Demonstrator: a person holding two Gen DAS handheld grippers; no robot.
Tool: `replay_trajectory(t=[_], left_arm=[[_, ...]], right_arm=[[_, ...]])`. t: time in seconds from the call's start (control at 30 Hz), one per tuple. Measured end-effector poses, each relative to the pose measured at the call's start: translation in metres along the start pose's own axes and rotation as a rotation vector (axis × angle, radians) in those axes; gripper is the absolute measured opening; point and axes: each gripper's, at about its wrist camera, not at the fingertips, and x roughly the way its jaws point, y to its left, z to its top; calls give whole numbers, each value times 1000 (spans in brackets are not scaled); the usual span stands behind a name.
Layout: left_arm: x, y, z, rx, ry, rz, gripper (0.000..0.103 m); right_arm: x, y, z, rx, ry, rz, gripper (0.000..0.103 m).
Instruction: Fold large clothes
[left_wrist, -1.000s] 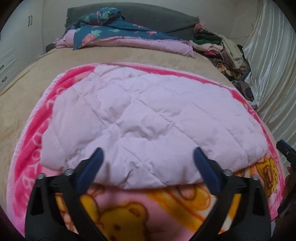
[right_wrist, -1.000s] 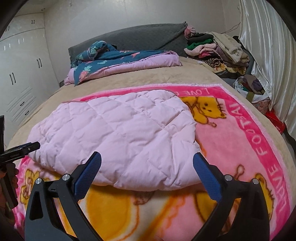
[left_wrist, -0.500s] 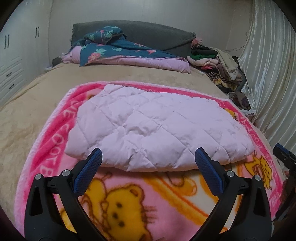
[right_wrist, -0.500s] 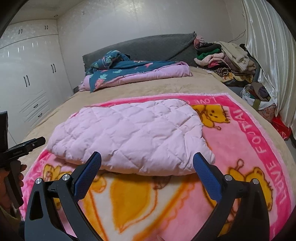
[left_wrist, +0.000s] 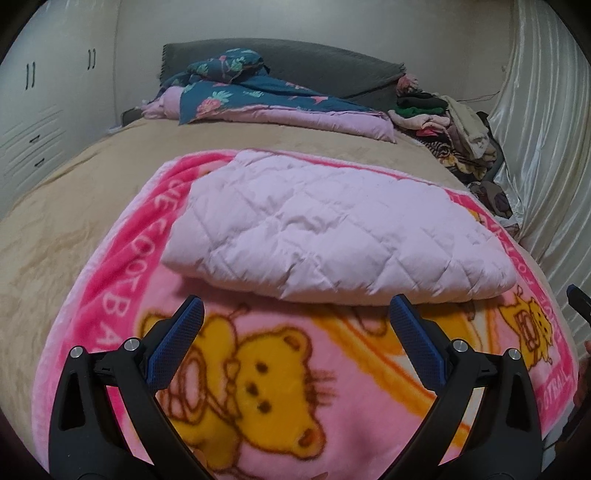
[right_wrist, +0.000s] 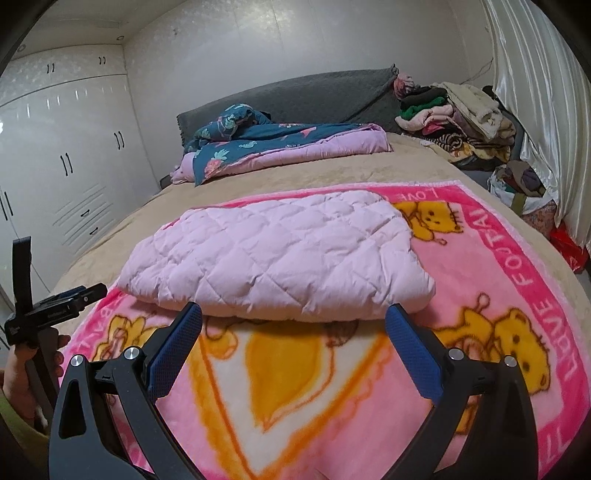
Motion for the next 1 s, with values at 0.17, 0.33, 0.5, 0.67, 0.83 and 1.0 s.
replay_trajectory(t=[0.17, 0.33, 0.5, 0.67, 0.83, 1.0], left_arm=[[15, 9, -10, -12, 40, 32, 94], [30, 14, -15, -23, 74, 51, 94], [48, 19, -17, -34, 105, 67, 94], [68, 25, -16, -73, 139, 71, 94], [85, 38, -13, -146, 168, 49, 94], [98, 51, -5, -235, 172, 25, 94]], right_arm=[[11, -6, -12, 29, 33, -25, 99], [30, -18, -23, 70, 79, -63, 99], [54, -31, -27, 123, 122, -91, 99], [87, -51, -28, 222, 163, -96, 99], [117, -73, -25, 340, 197, -90, 99], [145, -94, -23, 445, 232, -87, 99]])
